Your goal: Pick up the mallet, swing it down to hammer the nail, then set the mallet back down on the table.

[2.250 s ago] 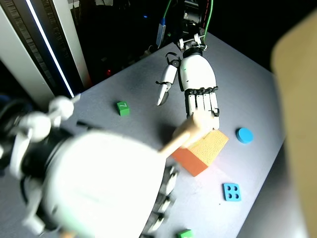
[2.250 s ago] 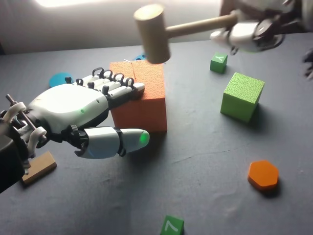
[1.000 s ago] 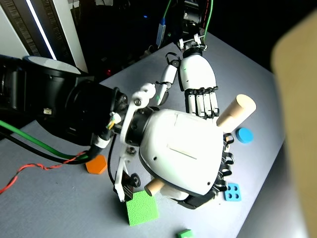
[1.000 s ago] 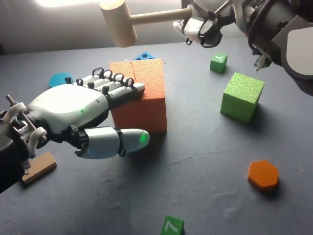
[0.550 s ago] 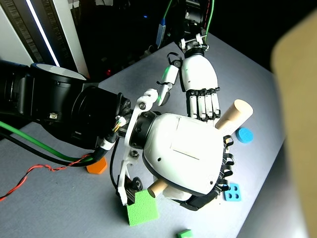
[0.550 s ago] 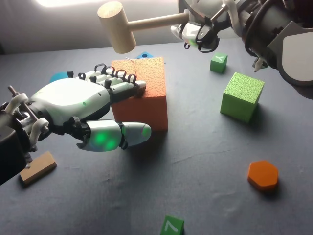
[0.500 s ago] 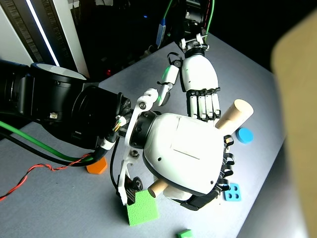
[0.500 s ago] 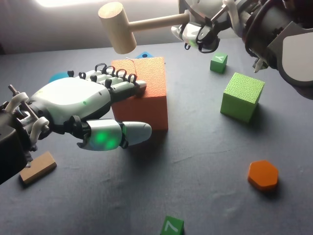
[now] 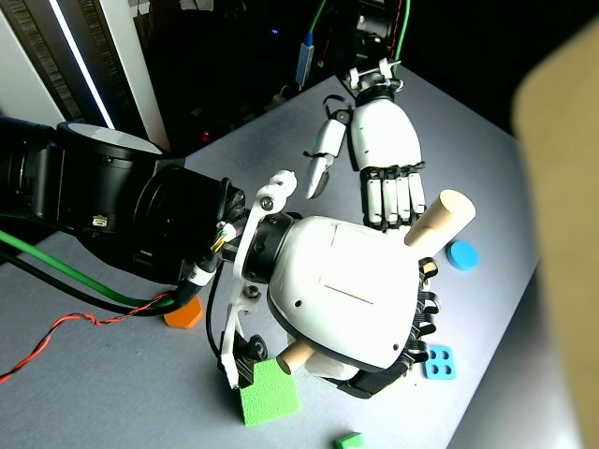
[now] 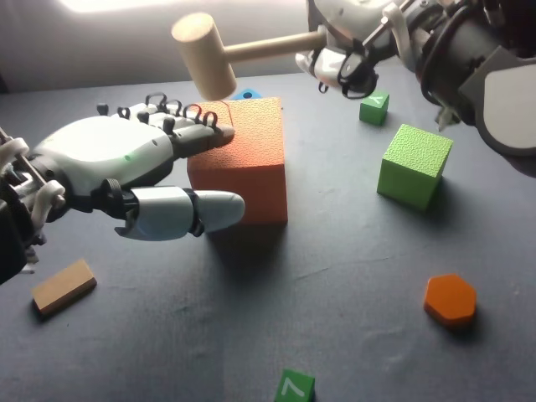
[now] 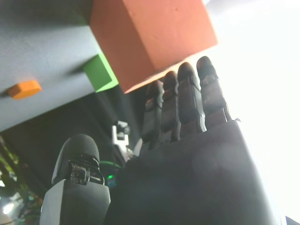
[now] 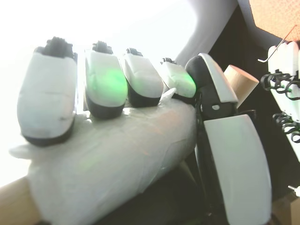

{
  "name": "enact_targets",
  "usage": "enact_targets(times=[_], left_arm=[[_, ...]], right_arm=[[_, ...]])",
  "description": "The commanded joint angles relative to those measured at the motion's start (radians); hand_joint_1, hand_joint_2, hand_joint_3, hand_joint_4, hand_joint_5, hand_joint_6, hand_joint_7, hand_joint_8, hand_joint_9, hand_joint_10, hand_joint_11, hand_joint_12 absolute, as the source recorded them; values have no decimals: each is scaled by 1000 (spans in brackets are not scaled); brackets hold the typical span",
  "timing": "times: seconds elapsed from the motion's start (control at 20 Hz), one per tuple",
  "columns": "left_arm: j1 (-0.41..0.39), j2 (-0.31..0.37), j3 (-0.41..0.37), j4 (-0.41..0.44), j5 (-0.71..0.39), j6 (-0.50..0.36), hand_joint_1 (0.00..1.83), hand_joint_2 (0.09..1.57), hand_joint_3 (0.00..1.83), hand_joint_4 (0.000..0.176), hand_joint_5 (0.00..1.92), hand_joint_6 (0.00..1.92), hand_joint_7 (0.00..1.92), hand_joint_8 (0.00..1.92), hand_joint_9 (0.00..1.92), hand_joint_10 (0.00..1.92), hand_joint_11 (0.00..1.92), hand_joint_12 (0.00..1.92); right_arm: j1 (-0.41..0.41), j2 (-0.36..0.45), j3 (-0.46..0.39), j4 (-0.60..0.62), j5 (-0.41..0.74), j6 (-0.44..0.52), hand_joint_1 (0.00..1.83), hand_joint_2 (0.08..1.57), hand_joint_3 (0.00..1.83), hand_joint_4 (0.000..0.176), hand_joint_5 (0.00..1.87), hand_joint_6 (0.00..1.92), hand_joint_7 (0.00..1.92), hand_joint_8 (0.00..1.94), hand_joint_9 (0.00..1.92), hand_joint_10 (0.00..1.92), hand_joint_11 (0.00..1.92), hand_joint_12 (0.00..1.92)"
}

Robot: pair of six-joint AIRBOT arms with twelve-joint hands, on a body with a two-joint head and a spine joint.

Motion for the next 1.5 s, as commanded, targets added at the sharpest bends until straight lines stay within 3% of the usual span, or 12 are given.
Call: enact_targets(times=[0.0, 0.5, 0.75, 1.1, 1.45], left_arm=[[-13, 12, -2, 8, -101, -7, 0, 1258, 0, 0, 161, 0, 154, 0, 124, 1, 0, 215], [15, 25, -18, 8, -95, -11, 0, 1255, 0, 0, 168, 3, 165, 4, 140, 4, 0, 239], [36, 21, -17, 8, -95, -12, 0, 1261, 1, 0, 153, 0, 138, 0, 121, 0, 0, 182], [52, 7, -18, 18, -78, -12, 0, 1261, 1, 0, 140, 0, 143, 0, 115, 0, 1, 147], [59, -3, -17, 20, -77, -12, 0, 1257, 0, 0, 130, 1, 130, 1, 99, 1, 0, 115]], right_arm=[[6, 7, 3, -55, -84, 3, 602, 1518, 2, 176, 1355, 1921, 1582, 1941, 1660, 1921, 1795, 1921], [-68, 24, 14, -55, -84, 13, 680, 1491, 0, 176, 1333, 1921, 1569, 1941, 1653, 1921, 1799, 1921], [-36, 35, 13, -55, -77, 24, 576, 1519, 7, 176, 1346, 1921, 1571, 1941, 1647, 1921, 1786, 1921], [16, 62, 7, -56, -62, 34, 609, 1511, 0, 176, 1328, 1921, 1548, 1941, 1631, 1921, 1776, 1921], [16, 58, 6, -59, -40, 34, 605, 1501, 0, 176, 1337, 1921, 1571, 1941, 1654, 1921, 1792, 1921]])
